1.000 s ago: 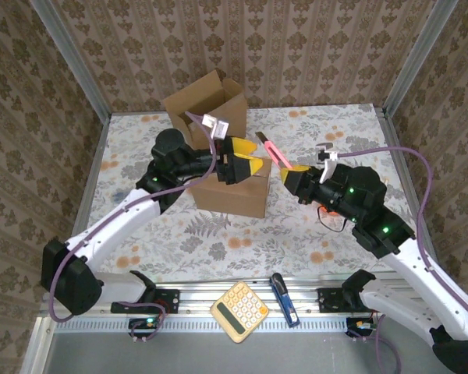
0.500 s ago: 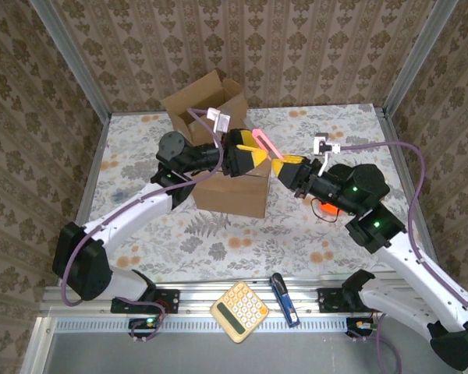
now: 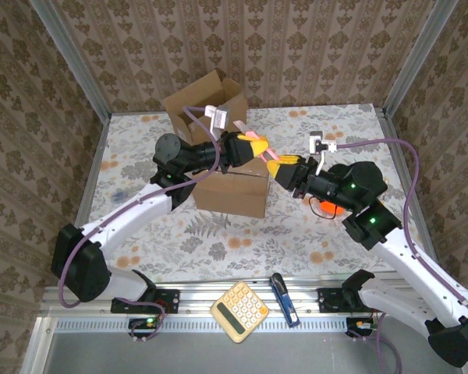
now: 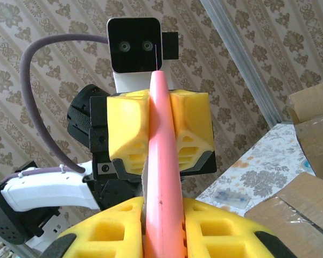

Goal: Unpack the express box

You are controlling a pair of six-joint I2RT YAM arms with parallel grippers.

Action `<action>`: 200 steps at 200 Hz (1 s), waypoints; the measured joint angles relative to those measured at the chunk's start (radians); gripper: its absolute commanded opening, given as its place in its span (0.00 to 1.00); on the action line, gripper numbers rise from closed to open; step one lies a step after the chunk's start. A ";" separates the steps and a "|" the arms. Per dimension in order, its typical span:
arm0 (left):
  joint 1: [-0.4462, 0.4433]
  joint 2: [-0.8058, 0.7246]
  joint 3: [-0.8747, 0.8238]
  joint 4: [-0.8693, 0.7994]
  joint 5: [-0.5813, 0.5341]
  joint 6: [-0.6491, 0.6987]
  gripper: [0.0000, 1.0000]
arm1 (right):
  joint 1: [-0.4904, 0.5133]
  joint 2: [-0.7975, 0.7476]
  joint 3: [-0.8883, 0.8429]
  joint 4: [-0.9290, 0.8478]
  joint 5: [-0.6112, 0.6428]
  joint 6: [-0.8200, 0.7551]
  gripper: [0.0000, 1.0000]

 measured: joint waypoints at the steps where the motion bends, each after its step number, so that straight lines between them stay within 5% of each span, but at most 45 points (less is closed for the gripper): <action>1: 0.000 0.000 0.000 -0.001 0.000 0.000 0.00 | 0.000 0.000 0.002 -0.003 -0.001 -0.001 0.00; 29: 0.002 0.000 0.011 -0.003 0.003 -0.002 0.00 | -0.009 0.025 0.092 -0.138 -0.026 -0.061 0.34; 61: -0.013 0.001 0.030 -0.040 0.032 0.053 0.00 | -0.010 0.080 0.240 -0.360 -0.060 -0.163 0.39; 114: -0.026 0.000 0.045 -0.138 0.079 0.113 0.00 | -0.027 0.176 0.371 -0.570 -0.148 -0.301 0.20; 148: -0.025 0.000 0.051 -0.190 0.100 0.130 0.00 | -0.037 0.190 0.372 -0.591 -0.201 -0.333 0.18; 192: -0.026 -0.004 0.055 -0.206 0.105 0.143 0.00 | -0.043 0.190 0.372 -0.593 -0.224 -0.336 0.00; 200: -0.026 -0.005 0.055 -0.209 0.105 0.145 0.09 | -0.043 0.190 0.372 -0.593 -0.225 -0.335 0.00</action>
